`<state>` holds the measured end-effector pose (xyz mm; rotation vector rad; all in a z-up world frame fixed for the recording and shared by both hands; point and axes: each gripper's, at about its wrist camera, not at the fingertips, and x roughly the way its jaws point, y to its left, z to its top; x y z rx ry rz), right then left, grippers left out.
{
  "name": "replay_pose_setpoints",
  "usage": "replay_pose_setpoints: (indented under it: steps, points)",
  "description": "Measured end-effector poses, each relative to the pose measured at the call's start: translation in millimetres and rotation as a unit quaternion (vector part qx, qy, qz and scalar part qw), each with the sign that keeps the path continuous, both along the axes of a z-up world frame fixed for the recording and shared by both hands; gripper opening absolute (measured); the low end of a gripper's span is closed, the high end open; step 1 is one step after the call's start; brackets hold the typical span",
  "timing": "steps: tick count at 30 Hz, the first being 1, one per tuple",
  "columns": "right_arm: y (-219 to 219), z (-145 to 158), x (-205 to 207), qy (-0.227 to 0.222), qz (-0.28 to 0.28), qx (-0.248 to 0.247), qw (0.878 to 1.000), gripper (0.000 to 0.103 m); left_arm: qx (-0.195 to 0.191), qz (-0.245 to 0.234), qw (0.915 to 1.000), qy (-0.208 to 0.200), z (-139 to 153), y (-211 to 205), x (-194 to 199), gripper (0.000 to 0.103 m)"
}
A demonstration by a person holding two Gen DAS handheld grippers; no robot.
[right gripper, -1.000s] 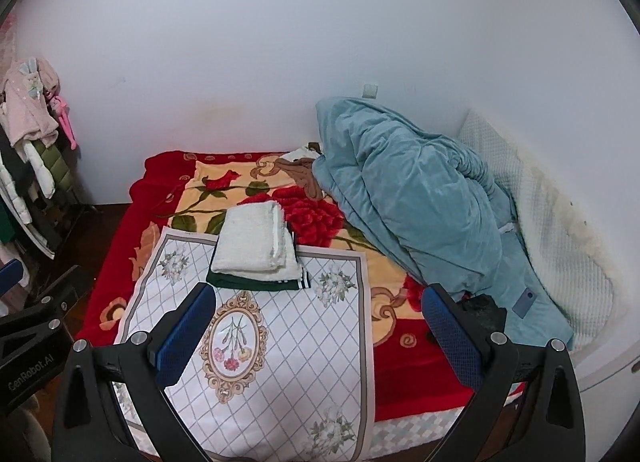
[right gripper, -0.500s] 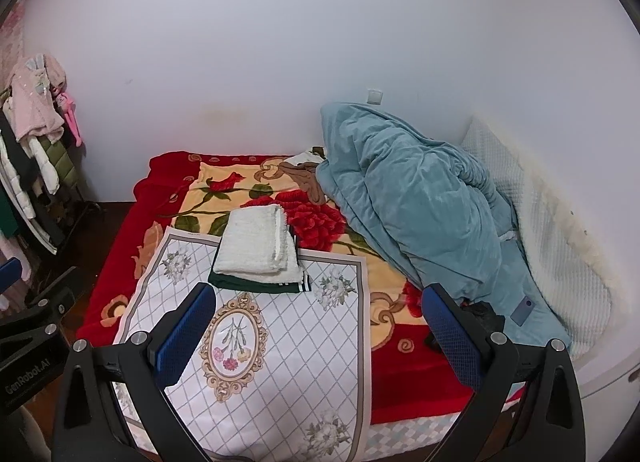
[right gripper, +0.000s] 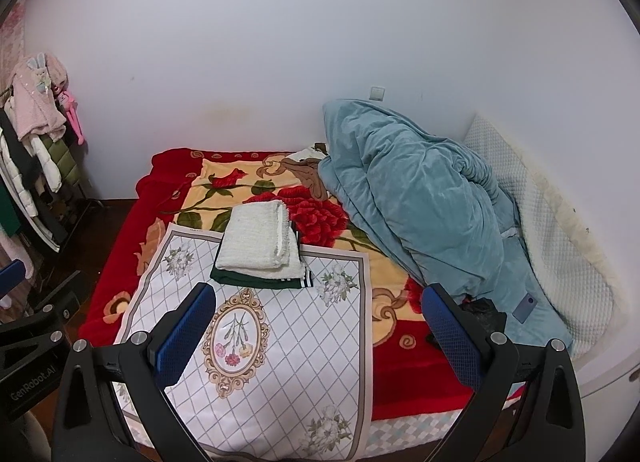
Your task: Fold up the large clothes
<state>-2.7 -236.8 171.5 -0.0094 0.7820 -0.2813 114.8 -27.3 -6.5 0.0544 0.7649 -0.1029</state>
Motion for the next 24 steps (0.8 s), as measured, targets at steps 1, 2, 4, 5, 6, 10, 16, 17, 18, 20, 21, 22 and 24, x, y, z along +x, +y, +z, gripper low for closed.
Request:
replay_pose_setpoints:
  steps: [1,2,4,5,6,10,16,17,18,20,21,22,24]
  points:
    - [0.2,-0.1,0.0,0.001,0.0,0.0,1.0,0.103,-0.001,0.0,1.0,0.001,0.2,-0.8,2.0,0.098]
    - [0.5,-0.6,-0.8,0.002,-0.001,0.0,1.0,0.103,-0.003,0.001,1.0,0.002,0.4,-0.5,1.8,0.098]
    - [0.5,-2.7,-1.7,0.006,-0.001,0.001,1.0,0.103,-0.004,0.003,1.0,0.001,0.8,0.4,1.0,0.098]
    - [0.4,-3.6,-2.3,0.007,-0.001,0.002,1.0,0.103,-0.005,0.003,1.0,0.001,0.8,1.0,0.7,0.098]
    - [0.1,-4.2,-2.3,0.008,-0.001,0.0,1.0,0.103,-0.005,0.003,1.0,0.001,0.7,1.7,0.2,0.098]
    - [-0.5,-4.8,-5.1,0.009,0.0,0.002,1.0,0.103,-0.007,0.005,1.0,0.002,0.6,2.8,1.6,0.098]
    - [-2.8,-4.6,-3.5,0.007,0.003,-0.001,1.0,0.103,-0.007,0.006,1.0,0.004,0.2,3.7,1.4,0.098]
    - [-3.1,-4.6,-3.6,0.007,0.003,-0.001,1.0,0.103,-0.007,0.006,0.9999,0.003,0.2,4.0,1.1,0.098]
    - [-3.5,-4.5,-2.3,0.007,0.004,-0.001,1.0,0.103,-0.007,0.006,1.0,0.003,0.1,4.0,1.0,0.098]
    - [-3.4,-4.1,0.4,0.007,0.005,-0.001,1.0,0.103,-0.007,0.007,0.9999,0.003,-0.1,4.4,0.7,0.098]
    - [-3.6,-4.3,0.3,0.007,0.005,-0.001,1.0,0.103,-0.007,0.006,0.9999,0.004,-0.1,4.4,0.8,0.098]
    - [-4.0,-4.5,0.2,0.007,0.005,0.0,1.0,0.103,-0.007,0.005,1.0,0.004,-0.2,4.5,0.7,0.098]
    - [-3.4,-4.1,2.1,0.007,0.006,0.0,1.0,0.103,-0.007,0.005,1.0,0.004,0.1,4.8,0.8,0.098]
